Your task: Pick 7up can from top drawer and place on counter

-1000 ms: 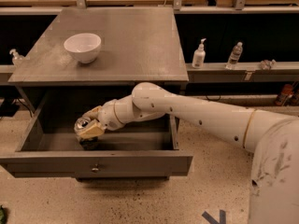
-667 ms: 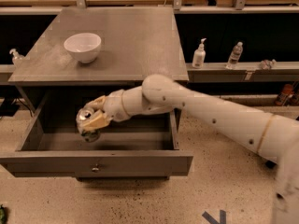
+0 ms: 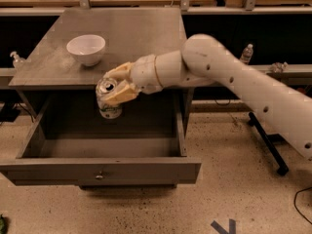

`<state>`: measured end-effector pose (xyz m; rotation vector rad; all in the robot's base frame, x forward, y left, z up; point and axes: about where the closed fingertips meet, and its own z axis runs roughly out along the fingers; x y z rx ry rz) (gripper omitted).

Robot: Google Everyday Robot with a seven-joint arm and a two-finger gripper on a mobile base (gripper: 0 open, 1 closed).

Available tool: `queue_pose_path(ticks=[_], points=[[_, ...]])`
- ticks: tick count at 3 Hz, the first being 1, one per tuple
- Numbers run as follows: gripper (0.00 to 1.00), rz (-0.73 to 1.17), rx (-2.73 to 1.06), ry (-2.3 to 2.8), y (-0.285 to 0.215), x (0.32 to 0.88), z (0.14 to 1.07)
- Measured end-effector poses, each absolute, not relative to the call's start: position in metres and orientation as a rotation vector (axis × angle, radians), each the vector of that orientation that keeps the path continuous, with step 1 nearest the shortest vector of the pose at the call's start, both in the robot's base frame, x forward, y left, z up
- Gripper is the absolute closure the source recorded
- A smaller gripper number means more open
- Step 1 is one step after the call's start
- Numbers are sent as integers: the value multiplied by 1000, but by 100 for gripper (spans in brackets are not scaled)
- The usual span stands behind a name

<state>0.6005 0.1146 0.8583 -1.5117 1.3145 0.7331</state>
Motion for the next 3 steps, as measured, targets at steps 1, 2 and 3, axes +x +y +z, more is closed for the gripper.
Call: queue_pose_path(ticks=[1,2,3], points=[[100,701,-1555,1315,85,618,901],[100,727,-1553,1350,63,649,926],[100,725,-1456,1475,32,689,943]])
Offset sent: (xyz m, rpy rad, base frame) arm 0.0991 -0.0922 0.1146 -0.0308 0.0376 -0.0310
